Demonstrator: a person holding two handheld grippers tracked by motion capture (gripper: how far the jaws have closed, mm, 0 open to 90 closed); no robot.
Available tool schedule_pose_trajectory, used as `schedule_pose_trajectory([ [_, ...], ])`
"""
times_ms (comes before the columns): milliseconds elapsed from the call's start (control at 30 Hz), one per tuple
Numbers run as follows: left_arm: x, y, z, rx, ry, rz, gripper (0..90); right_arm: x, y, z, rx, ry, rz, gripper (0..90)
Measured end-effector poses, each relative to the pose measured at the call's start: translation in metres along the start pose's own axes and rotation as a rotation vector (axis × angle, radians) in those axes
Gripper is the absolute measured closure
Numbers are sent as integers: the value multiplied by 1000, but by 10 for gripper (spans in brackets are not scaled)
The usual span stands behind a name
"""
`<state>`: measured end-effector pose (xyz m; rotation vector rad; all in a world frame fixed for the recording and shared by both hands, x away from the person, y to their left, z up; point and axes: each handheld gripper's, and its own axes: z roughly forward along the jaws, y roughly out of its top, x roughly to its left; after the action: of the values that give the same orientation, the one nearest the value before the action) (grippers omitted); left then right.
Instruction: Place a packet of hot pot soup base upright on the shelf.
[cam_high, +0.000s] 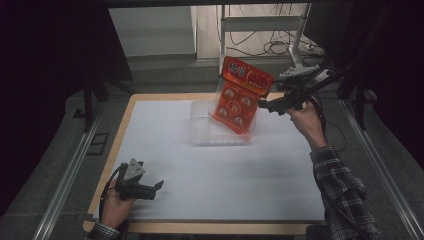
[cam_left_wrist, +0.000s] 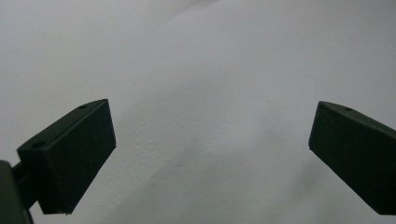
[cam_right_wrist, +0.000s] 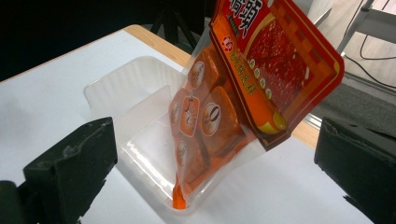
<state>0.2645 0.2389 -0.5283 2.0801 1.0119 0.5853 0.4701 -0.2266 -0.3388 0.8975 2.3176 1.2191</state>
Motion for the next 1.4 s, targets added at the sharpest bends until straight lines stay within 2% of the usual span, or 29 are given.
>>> schedule_pose_trajectory([
  [767,-1,0,0,-2,-2,7,4,20,-24,-6,0,-29,8,7],
  [1033,-1,0,0,2,0,13,4,26,-35,-5,-4,-23,13,10],
  [1400,-2,0,1,6,2,19,4,38,-53,-8,-7,-30,-7,15],
])
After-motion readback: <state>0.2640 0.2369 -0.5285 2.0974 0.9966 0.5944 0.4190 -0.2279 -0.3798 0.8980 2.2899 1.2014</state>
